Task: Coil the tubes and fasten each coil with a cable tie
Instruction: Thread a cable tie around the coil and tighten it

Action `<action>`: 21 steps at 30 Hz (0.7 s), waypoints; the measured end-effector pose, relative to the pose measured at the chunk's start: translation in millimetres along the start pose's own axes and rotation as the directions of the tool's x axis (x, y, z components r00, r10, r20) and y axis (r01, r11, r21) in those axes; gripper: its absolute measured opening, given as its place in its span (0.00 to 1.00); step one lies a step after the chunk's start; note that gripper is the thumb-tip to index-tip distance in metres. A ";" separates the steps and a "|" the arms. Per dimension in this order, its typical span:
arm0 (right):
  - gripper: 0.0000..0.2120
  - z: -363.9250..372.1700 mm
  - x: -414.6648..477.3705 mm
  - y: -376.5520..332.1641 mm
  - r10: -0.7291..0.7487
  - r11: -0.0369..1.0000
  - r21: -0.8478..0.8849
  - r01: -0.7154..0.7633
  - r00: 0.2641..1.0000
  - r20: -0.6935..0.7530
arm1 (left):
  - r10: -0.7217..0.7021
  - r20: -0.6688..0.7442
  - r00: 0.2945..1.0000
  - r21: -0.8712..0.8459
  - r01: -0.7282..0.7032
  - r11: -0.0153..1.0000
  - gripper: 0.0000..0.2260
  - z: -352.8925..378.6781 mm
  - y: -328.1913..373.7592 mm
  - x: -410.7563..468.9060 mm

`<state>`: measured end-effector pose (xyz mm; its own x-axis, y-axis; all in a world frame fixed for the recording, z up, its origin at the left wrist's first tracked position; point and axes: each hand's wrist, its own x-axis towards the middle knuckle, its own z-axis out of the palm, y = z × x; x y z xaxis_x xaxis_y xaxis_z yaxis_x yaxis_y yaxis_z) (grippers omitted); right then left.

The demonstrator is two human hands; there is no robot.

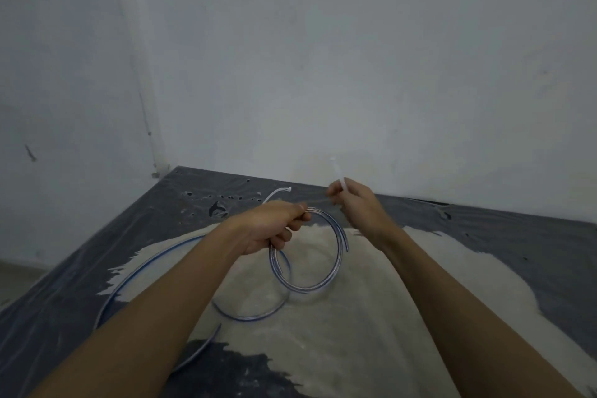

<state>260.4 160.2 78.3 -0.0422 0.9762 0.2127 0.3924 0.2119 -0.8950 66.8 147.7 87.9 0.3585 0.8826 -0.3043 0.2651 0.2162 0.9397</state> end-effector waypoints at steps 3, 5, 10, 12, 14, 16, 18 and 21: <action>0.11 -22.6 -28.6 -20.0 -0.053 0.998 -0.023 0.059 0.980 0.193 | 0.072 0.034 0.997 0.063 -0.074 0.995 0.14 21.0 19.2 -18.2; 0.11 -37.3 -40.7 -25.9 -0.069 0.997 -0.022 0.074 0.982 0.178 | 0.105 0.042 0.994 0.110 -0.109 0.988 0.15 30.3 28.6 -28.6; 0.10 -63.8 -59.0 -34.2 -0.113 0.993 -0.023 0.117 0.985 0.131 | 0.164 0.080 0.983 0.120 -0.173 0.977 0.16 46.7 38.0 -48.2; 0.09 -70.9 -63.8 -34.4 -0.118 0.993 0.018 0.117 0.991 0.066 | 0.183 0.085 0.979 0.051 -0.188 0.981 0.15 47.5 39.8 -53.5; 0.09 -78.4 -67.7 -32.7 -0.097 0.994 0.044 0.098 0.995 -0.030 | 0.192 0.074 0.979 -0.002 -0.192 0.981 0.15 44.1 41.7 -58.1; 0.08 -83.2 -70.1 -31.4 -0.077 0.993 0.081 0.085 0.992 -0.095 | 0.205 0.056 0.977 0.002 -0.205 0.979 0.16 41.9 45.0 -61.2; 0.09 -81.1 -72.3 -34.3 -0.045 0.988 0.137 0.065 0.988 -0.146 | 0.226 0.030 0.974 -0.024 -0.225 0.974 0.15 43.5 48.8 -62.6; 0.11 -70.0 -75.9 -40.6 0.042 0.971 0.239 -0.014 0.993 -0.114 | 0.257 -0.022 0.966 -0.134 -0.258 0.957 0.14 47.4 54.4 -59.1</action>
<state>312.0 74.3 126.0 0.0792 0.9728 0.2176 0.1619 0.2029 -0.9657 102.4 87.5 149.6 0.3947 0.9175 -0.0486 0.0410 0.0353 0.9985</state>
